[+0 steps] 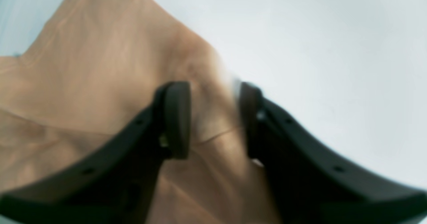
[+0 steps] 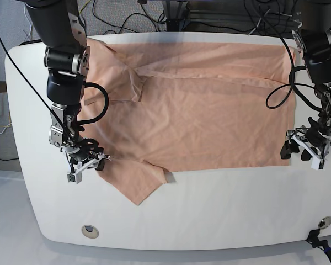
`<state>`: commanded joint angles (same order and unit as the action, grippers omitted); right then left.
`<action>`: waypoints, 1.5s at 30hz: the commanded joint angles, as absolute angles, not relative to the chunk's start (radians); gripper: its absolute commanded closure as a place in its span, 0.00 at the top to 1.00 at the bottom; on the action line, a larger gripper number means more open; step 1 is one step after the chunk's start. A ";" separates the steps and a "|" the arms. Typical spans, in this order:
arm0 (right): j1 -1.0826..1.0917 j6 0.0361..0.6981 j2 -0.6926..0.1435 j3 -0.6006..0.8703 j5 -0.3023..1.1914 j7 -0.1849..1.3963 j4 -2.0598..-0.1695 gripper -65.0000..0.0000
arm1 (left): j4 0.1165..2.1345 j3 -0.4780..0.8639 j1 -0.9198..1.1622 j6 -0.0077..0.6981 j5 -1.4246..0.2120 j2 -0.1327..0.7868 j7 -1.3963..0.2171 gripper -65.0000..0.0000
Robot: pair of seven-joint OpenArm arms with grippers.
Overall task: Fold the T-shirt properly
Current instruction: 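Lower both grippers and grasp the hem corners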
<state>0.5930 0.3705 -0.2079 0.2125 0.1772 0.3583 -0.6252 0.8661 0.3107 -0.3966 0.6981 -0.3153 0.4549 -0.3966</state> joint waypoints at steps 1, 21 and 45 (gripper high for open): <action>0.595 0.371 -0.209 0.213 0.177 0.358 -0.625 0.15 | 0.865 0.311 -0.397 0.698 -0.314 0.455 -0.397 0.74; 0.588 0.371 -0.214 0.213 0.177 0.358 -0.625 0.06 | 0.676 0.305 -0.510 0.625 -0.159 0.400 -0.392 0.74; 0.579 0.371 -0.214 0.214 0.177 0.358 -0.625 0.06 | 0.544 0.306 -0.507 0.564 -0.159 0.371 -0.325 0.74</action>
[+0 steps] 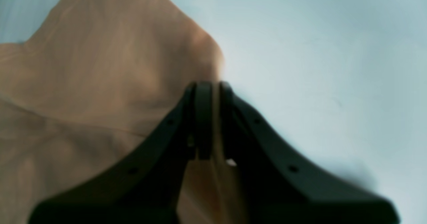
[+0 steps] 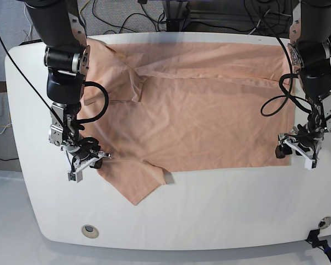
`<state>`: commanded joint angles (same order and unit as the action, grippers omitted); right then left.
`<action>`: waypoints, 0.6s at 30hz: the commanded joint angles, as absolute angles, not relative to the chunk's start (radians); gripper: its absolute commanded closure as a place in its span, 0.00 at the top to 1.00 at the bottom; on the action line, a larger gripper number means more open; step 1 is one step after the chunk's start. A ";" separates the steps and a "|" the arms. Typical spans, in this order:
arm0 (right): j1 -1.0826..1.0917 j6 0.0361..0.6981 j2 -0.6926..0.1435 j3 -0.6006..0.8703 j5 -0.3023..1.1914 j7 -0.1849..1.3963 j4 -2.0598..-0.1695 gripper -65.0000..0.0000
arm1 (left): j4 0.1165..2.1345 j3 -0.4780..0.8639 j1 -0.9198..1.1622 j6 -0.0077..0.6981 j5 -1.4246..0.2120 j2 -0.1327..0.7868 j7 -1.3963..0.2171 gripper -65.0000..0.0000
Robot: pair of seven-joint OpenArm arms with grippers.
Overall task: Fold the T-shirt properly
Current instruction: 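Lower both grippers and grasp the hem corners, then lift the hem and fold it over toward the collar with both grippers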
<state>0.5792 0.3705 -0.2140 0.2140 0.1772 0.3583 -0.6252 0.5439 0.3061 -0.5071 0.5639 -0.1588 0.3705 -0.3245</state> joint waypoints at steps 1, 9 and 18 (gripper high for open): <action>0.573 0.371 -0.214 0.214 0.177 0.358 -0.627 0.06 | 0.542 0.306 -0.506 0.565 -0.159 0.364 -0.323 0.74; 0.515 0.371 -0.214 0.214 0.177 0.364 -0.734 0.06 | 0.536 0.306 -0.512 0.619 -0.159 0.338 -0.320 0.74; 0.513 0.371 -0.214 0.214 0.177 0.364 -0.731 0.06 | 0.541 0.305 -0.524 0.608 -0.157 0.337 -0.318 0.64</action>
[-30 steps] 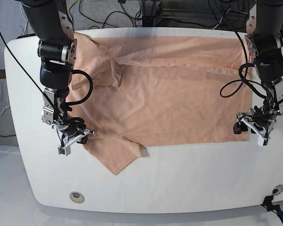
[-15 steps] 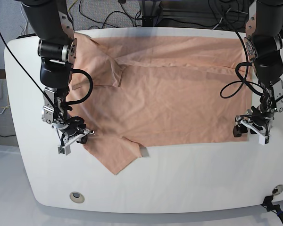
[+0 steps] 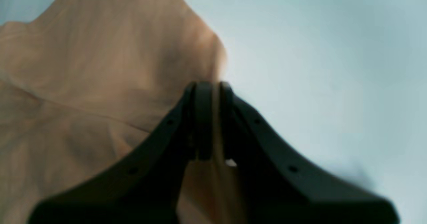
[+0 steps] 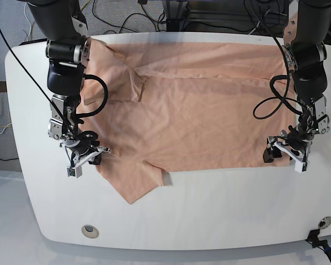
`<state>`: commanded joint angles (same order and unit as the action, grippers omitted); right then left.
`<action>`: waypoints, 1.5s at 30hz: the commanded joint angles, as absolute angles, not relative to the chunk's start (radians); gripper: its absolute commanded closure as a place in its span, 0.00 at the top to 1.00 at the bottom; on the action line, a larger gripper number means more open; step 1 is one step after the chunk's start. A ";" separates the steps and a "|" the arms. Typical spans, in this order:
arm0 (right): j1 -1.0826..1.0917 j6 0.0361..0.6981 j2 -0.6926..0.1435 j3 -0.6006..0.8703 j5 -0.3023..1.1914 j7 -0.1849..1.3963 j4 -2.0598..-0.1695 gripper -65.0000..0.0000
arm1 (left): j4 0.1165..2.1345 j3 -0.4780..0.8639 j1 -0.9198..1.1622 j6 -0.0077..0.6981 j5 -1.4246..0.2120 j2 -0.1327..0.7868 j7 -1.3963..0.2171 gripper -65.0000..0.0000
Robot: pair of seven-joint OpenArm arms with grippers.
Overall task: Fold the T-shirt properly
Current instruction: 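Lift the hem and fold it over toward the collar with both grippers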
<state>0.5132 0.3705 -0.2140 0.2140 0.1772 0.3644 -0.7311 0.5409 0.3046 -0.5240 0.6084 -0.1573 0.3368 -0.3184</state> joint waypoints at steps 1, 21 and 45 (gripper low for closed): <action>0.515 0.371 -0.214 0.214 0.177 0.364 -0.731 0.06 | 0.541 0.305 -0.524 0.608 -0.157 0.337 -0.318 0.56; 0.522 0.371 -0.209 0.213 0.177 0.358 -0.733 0.06 | 0.601 0.306 -0.522 0.611 -0.159 0.341 -0.315 0.00; 0.364 0.371 -0.206 0.219 0.183 0.742 -1.359 0.06 | 1.053 0.312 -0.298 0.613 -0.165 0.340 -0.318 0.00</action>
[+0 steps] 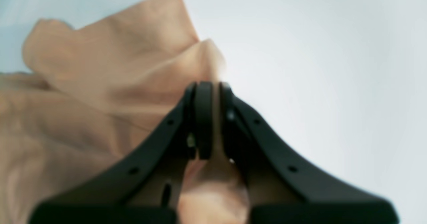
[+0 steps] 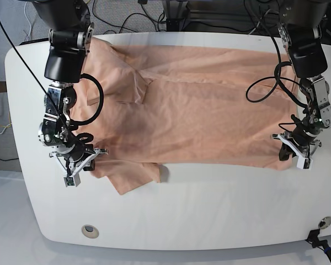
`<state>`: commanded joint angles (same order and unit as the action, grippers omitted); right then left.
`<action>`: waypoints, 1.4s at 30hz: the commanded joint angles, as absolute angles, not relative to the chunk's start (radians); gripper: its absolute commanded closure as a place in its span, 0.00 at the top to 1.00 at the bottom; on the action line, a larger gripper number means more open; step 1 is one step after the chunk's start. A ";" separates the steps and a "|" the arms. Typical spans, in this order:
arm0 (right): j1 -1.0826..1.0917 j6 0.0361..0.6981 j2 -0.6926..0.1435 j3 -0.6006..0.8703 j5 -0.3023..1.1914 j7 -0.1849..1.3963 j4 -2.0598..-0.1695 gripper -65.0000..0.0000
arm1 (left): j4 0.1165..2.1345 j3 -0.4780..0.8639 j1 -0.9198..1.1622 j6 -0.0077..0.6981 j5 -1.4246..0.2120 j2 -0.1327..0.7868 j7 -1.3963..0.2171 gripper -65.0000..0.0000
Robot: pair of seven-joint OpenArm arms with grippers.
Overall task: Fold the T-shirt properly
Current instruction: 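Lift the hem and fold it over toward the collar with both grippers, then open both grippers and release the folded hem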
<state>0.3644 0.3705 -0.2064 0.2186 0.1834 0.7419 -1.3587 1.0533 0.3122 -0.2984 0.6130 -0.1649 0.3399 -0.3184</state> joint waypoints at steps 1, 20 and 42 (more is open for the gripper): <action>0.343 0.371 -0.206 0.219 0.183 0.768 -1.411 0.06 | 1.082 0.312 -0.274 0.613 -0.165 0.340 -0.318 0.00; -0.111 0.371 -0.186 0.291 0.183 1.046 -1.960 0.06 | 1.426 0.429 0.113 0.615 -0.163 0.369 -0.325 0.00; -0.108 0.371 -0.186 0.294 0.182 1.046 -1.960 0.67 | 1.635 0.470 0.216 0.615 -0.162 0.417 -0.460 0.93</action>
